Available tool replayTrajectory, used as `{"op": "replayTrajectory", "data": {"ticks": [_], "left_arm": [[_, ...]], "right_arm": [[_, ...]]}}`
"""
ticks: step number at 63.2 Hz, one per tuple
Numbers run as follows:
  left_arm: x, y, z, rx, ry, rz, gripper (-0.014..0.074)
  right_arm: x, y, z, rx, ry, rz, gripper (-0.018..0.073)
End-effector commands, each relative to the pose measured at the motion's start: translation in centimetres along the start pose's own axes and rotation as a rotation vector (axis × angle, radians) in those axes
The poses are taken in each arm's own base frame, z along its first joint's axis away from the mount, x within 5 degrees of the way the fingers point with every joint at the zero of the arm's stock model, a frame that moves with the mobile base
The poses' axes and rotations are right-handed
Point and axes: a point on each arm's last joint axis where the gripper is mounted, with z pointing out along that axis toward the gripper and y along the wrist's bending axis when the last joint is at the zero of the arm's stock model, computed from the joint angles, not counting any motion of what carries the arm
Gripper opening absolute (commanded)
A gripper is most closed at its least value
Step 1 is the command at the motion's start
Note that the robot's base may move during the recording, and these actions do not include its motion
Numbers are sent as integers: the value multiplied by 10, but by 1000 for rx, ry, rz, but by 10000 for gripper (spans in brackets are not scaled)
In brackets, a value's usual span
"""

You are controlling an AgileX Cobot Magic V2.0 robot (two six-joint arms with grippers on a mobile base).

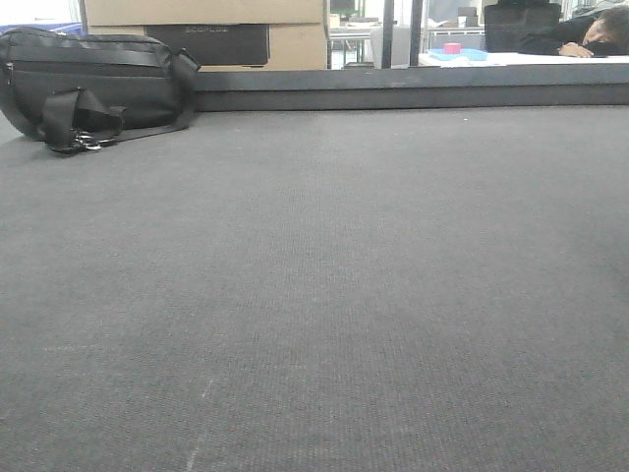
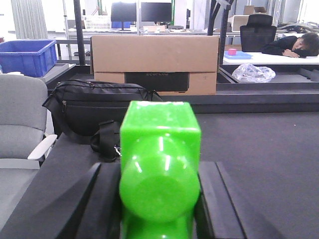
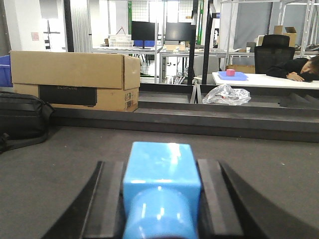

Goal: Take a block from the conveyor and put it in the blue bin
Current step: 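Hold both bricks and drive the base away from the conveyor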

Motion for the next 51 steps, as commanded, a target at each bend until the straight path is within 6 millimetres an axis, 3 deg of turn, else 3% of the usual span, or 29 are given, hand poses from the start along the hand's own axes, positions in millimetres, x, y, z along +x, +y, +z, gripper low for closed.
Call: {"op": "replayTrajectory", "data": {"ticks": [1,51], "left_arm": [[-3,0,-1,5,-27,1,-111],[-3,0,-1,5,-27,1,-111]], "right_arm": [[-5,0,-2,5,-30,-10,-154],[-5,0,-2,5,-30,-10,-154]]}}
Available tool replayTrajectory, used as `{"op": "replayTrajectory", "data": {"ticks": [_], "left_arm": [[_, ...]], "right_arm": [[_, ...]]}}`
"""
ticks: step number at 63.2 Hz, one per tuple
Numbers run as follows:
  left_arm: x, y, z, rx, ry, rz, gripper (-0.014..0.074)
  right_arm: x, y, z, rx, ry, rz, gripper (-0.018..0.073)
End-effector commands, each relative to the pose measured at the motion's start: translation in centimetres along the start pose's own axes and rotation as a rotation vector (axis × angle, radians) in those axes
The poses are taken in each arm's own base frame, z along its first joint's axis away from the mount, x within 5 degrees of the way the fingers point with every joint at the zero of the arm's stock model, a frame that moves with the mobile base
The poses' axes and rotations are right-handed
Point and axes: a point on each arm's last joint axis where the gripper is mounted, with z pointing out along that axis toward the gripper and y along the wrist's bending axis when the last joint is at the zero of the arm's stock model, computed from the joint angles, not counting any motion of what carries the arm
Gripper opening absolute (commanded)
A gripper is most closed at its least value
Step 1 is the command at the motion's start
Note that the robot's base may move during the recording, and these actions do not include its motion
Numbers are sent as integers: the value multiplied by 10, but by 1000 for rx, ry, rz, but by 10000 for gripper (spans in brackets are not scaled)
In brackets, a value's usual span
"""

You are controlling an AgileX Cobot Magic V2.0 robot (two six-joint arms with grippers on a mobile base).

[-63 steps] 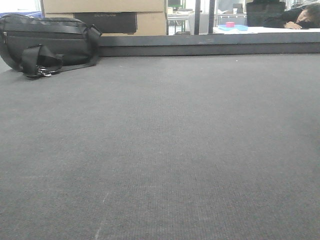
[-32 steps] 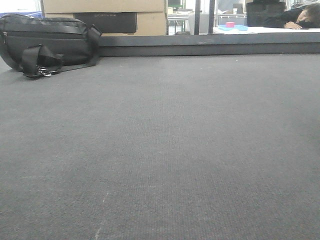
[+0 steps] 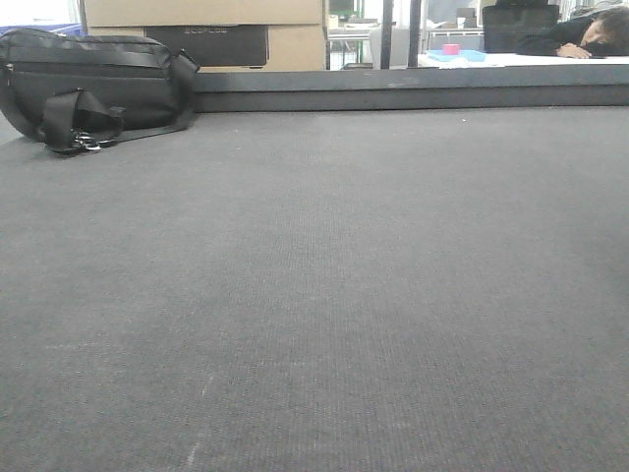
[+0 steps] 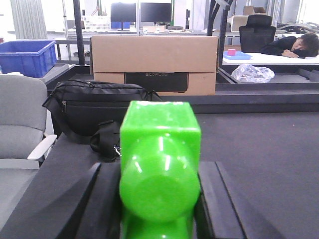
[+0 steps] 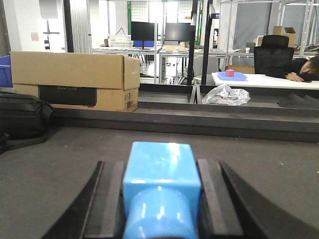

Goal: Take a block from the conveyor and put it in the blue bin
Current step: 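Hold both bricks and drive the base away from the conveyor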

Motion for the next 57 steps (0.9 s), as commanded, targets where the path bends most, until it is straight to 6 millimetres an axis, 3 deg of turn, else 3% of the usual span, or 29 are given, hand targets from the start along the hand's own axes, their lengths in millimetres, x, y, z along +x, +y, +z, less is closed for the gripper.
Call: {"op": "replayTrajectory", "data": {"ticks": [1,57], "left_arm": [[-3,0,-1,5,-27,1,-111],[-3,0,-1,2,-27,1,-111]], "right_arm": [[-5,0,-2,5,-30,-10,-154],[-5,0,-2,5,-30,-10,-154]]}}
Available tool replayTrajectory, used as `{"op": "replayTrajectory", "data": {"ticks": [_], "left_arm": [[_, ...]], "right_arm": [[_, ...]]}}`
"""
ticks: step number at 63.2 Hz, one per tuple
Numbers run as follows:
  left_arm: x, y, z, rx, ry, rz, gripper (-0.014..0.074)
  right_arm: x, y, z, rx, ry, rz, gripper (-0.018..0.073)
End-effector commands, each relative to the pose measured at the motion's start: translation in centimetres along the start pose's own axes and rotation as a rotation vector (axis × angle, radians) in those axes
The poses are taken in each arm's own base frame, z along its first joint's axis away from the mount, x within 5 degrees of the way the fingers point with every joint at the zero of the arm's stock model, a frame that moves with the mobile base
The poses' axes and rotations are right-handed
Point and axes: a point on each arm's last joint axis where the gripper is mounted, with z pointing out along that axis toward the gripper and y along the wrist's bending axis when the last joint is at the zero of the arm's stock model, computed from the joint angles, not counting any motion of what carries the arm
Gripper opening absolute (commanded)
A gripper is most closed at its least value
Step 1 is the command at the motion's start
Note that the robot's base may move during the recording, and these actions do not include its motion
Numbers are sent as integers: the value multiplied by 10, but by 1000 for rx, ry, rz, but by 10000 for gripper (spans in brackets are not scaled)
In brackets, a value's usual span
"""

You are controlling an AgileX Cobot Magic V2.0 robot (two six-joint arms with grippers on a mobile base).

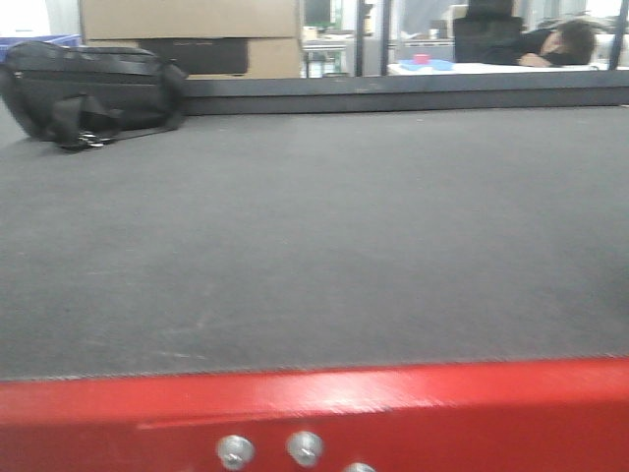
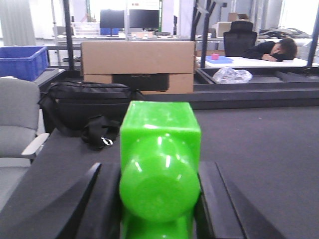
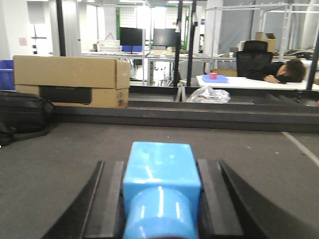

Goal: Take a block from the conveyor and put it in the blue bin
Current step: 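Hold both bricks and drive the base away from the conveyor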

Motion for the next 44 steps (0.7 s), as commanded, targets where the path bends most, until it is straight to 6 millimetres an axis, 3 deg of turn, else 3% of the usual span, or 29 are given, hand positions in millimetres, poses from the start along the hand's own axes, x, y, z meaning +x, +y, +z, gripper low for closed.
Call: {"op": "replayTrajectory", "data": {"ticks": [1,44], "left_arm": [[-2,0,-1,2,-25,1,-111],[-2,0,-1,2,-25,1,-111]], "right_arm": [[-5,0,-2,5,-30,-10,-154],[-5,0,-2,5,-30,-10,-154]]}}
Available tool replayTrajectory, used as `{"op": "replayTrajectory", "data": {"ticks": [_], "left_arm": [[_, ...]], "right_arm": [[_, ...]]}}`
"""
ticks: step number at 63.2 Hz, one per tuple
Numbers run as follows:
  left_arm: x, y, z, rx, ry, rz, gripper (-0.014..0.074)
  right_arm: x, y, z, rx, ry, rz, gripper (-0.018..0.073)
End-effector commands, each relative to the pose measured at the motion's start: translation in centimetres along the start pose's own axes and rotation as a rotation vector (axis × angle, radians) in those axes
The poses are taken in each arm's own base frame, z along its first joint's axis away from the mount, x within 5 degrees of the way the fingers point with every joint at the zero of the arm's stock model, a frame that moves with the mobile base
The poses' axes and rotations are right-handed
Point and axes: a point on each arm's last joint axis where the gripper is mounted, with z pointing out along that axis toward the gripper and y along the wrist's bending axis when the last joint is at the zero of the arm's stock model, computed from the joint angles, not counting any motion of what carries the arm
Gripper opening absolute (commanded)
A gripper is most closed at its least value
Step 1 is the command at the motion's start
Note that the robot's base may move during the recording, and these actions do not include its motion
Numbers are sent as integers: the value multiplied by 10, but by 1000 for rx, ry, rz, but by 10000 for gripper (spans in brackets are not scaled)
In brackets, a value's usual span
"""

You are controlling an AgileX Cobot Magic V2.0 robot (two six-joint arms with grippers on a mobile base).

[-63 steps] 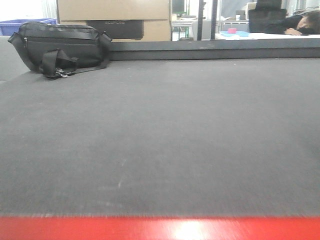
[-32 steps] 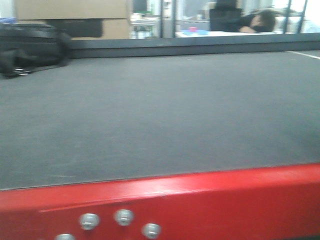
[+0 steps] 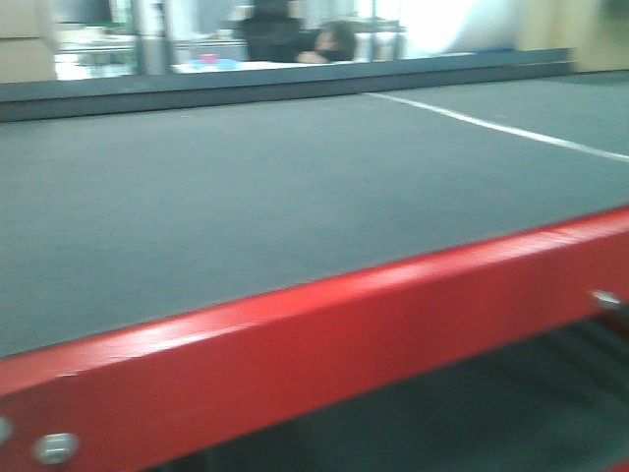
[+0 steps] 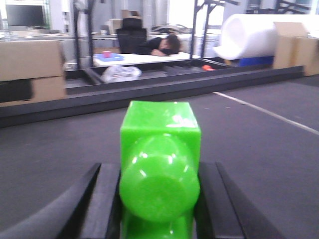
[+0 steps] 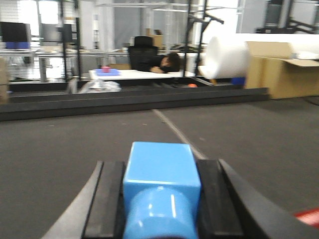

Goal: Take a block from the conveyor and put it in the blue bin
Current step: 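Hold both bricks and drive the base away from the conveyor, then hold both bricks and drive toward the shelving with blue bins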

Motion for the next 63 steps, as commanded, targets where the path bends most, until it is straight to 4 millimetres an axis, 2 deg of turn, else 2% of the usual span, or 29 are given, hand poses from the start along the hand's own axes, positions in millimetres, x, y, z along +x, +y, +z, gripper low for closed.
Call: {"op": "replayTrajectory", "data": {"ticks": [1,63], "left_arm": [[-2,0,-1,2,-25,1,-111],[-2,0,-1,2,-25,1,-111]], "right_arm": [[-5,0,-2,5,-30,-10,-154],[-5,0,-2,5,-31,-10,-154]]}}
